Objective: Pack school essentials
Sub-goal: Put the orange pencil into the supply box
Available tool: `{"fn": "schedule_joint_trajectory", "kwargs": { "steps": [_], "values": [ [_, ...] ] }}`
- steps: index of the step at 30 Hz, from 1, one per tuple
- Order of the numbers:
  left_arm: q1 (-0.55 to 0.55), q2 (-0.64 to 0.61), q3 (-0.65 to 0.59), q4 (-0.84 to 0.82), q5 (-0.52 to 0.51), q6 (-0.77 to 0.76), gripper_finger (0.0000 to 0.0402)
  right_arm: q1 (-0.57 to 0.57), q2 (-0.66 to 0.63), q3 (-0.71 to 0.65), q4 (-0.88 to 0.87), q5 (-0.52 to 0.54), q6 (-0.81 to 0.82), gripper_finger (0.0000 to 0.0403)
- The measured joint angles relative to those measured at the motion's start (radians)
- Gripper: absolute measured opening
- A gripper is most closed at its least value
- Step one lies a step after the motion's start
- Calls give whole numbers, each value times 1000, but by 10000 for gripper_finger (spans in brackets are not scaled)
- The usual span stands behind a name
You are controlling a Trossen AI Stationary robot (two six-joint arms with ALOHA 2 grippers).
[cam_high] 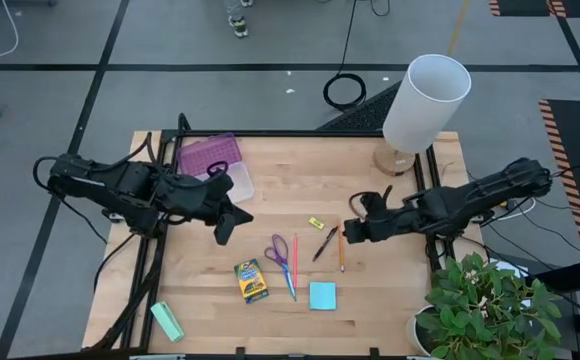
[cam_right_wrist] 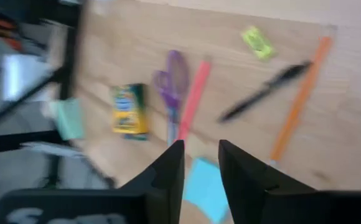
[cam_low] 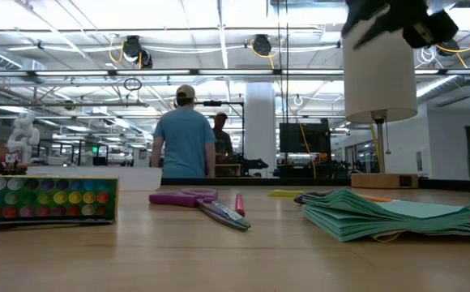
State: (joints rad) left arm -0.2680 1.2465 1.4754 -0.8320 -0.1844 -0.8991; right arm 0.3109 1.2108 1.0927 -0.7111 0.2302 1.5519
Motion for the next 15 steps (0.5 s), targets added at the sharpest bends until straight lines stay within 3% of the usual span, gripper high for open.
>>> {"fn": "schedule_joint_trajectory", "kwargs": {
  "steps": [7, 15],
  "values": [
    [18, 0, 0, -44, -1, 27, 23, -37, 157, 0, 10, -71, 5, 118],
    [54, 0, 0, -55, 0, 82, 24, -50, 304, 0, 51, -133, 172, 142]
  ]
}}
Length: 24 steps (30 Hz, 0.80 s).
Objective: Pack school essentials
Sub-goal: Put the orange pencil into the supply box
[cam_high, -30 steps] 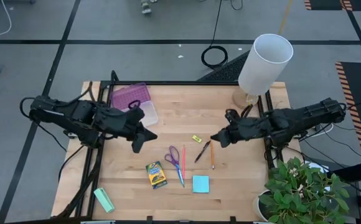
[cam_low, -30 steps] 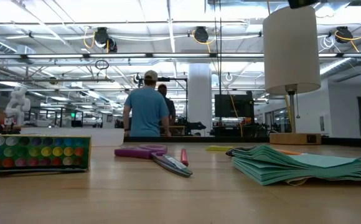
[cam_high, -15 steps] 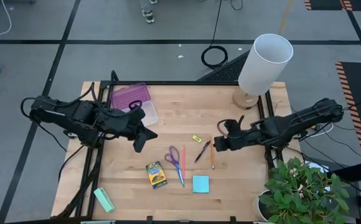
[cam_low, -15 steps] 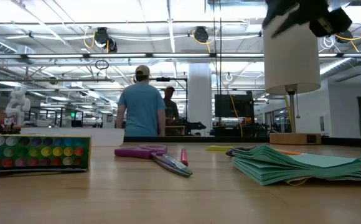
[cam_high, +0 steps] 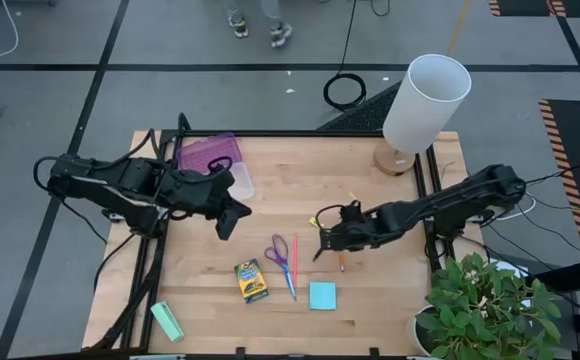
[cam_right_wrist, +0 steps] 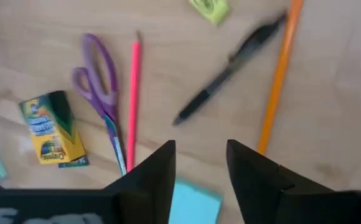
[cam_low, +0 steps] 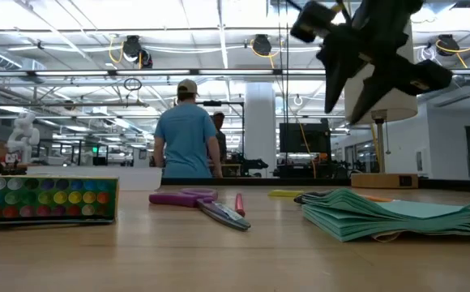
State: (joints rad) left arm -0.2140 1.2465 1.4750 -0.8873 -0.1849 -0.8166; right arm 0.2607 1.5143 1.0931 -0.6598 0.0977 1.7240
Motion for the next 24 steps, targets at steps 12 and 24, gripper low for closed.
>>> {"fn": "schedule_joint_trajectory", "kwargs": {
  "steps": [12, 24],
  "values": [
    [42, 0, 0, -2, 30, 84, 24, -4, 120, 0, -63, -82, -23, 227],
    [75, 0, 0, -2, 30, 131, 24, -6, 227, 1, -65, -156, -114, 193]
  ]
}}
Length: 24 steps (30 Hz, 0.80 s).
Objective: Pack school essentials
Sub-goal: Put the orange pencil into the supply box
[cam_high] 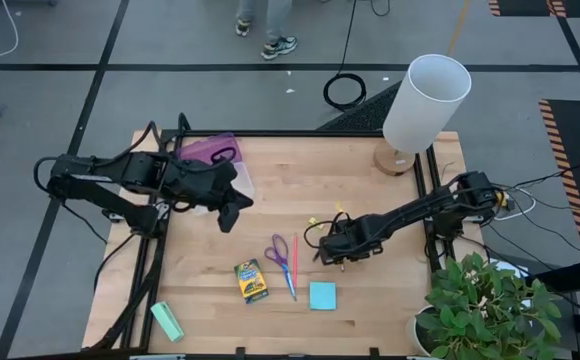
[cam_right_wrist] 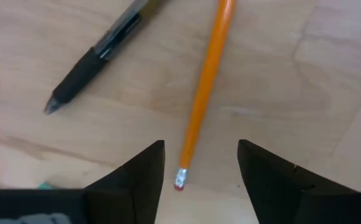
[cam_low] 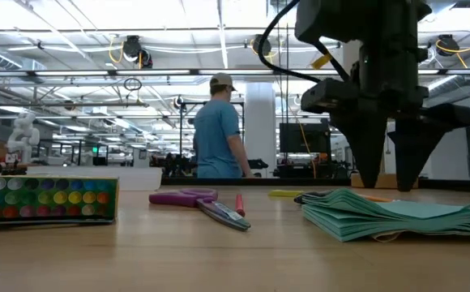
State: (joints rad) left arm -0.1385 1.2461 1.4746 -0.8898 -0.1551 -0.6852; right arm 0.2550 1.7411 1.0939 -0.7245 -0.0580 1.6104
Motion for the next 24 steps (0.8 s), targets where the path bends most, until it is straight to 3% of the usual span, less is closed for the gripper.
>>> {"fn": "schedule_joint_trajectory", "kwargs": {
  "steps": [9, 24],
  "values": [
    [20, 0, 0, 0, 0, 4, 24, -1, 38, 0, 9, -3, -35, 156],
    [20, 0, 0, 1, 0, 10, 24, -3, 27, -107, 110, -41, -3, 46]
  ]
}}
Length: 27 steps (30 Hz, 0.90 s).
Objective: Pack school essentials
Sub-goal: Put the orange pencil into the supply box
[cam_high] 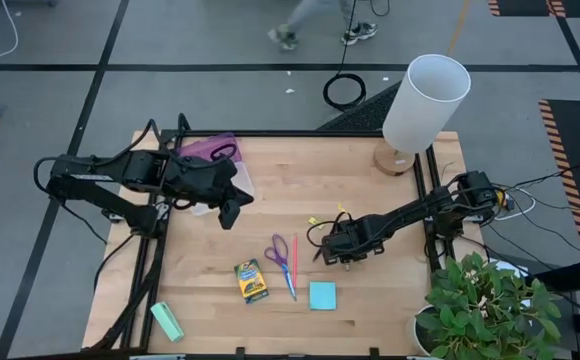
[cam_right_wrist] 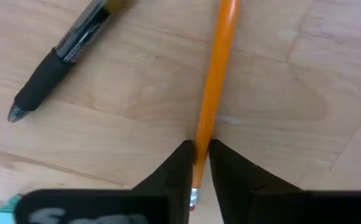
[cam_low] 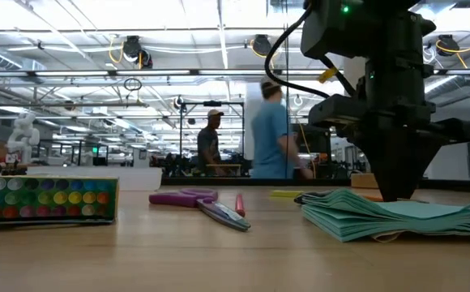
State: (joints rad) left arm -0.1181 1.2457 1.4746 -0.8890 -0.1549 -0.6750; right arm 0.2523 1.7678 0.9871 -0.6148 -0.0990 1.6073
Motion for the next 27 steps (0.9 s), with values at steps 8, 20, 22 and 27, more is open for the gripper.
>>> {"fn": "schedule_joint_trajectory", "kwargs": {
  "steps": [8, 20, 22, 27],
  "values": [
    [0, 0, 0, 0, 0, 0, 24, 2, -32, -1, 1, 31, 2, 15],
    [0, 0, 0, -6, -2, 66, 24, -12, -107, -7, -30, 47, -64, 19],
    [0, 0, 0, -6, -2, 83, 24, -11, -127, -7, -32, 47, -80, 19],
    [-11, 0, 0, -5, -3, 143, 24, -11, -200, -6, -33, 47, -152, 19]
  ]
}}
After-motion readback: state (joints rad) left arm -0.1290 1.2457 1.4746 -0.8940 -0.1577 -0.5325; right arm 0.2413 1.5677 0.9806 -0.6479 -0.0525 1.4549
